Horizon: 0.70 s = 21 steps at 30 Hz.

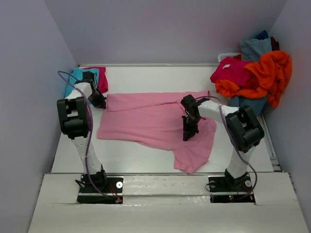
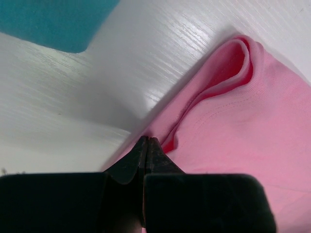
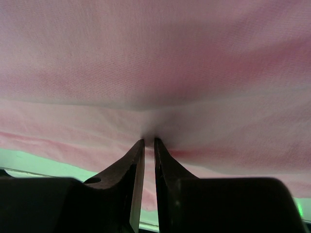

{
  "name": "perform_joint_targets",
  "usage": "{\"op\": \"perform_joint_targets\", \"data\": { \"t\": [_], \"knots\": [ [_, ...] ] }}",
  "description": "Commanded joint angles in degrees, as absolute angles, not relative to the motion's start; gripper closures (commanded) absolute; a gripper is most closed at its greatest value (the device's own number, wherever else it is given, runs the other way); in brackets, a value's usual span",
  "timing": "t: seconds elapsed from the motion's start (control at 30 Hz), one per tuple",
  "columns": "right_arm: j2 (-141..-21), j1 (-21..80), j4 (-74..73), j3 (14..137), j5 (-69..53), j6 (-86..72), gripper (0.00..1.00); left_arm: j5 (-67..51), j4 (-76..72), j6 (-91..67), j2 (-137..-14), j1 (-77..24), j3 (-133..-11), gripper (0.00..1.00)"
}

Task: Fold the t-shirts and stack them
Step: Smooth out the 1/3-folded T-shirt at the center of the board.

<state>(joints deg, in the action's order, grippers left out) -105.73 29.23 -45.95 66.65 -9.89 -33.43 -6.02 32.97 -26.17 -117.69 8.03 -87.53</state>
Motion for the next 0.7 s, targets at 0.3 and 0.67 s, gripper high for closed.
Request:
{"op": "perform_joint_targets", "data": {
  "t": [0.3,0.67],
  "knots": [
    [-108.63,29.62,-45.53,64.25,-7.47,-33.14,0.8,-12.83,30.76,-24.35,-113.82,8.53,-86.57,0.65],
    [-109.16,29.62,-45.53,64.69,-7.65,-33.05,0.8,-12.04,30.59,-25.05,-109.6,8.53,-81.13,0.62]
  ]
}}
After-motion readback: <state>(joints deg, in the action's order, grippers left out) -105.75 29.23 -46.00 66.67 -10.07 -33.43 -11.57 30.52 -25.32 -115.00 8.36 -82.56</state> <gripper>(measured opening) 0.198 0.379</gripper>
